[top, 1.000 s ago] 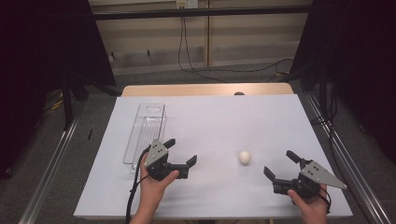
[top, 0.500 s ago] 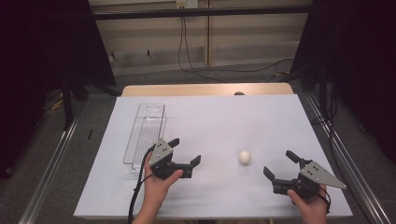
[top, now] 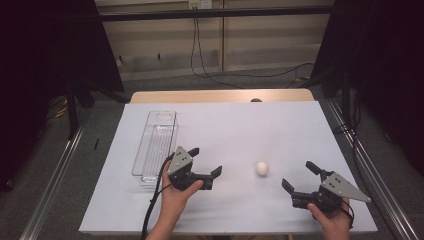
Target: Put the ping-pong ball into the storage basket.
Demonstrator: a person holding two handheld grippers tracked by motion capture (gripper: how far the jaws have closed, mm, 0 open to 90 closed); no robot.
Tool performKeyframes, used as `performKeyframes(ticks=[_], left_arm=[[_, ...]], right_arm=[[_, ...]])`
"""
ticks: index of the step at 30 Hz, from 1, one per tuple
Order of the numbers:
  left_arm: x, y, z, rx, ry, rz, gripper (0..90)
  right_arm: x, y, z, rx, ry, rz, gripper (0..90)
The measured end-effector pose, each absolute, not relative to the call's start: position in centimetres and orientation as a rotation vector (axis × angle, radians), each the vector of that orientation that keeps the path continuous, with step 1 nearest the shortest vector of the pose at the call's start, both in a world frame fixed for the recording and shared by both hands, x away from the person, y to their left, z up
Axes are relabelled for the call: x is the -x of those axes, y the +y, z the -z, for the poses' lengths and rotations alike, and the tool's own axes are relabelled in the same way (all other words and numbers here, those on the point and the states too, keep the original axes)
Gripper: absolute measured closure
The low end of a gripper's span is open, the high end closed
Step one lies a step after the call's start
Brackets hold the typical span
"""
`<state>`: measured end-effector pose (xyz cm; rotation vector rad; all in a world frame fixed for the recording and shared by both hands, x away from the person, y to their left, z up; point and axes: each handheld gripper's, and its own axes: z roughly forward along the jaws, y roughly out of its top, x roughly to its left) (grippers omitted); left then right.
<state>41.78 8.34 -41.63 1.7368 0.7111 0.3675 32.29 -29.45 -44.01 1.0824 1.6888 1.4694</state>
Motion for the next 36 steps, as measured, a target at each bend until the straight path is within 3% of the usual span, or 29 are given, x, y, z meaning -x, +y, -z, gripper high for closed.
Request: performKeyframes(ticks=[36], left_arm=[[-42.8,5.7,42.2,-1.798,0.708,-0.325,2.1]], right_arm=[[-32.3,-29.3,44.0,-1.074,1.698,-1.470,0.7]])
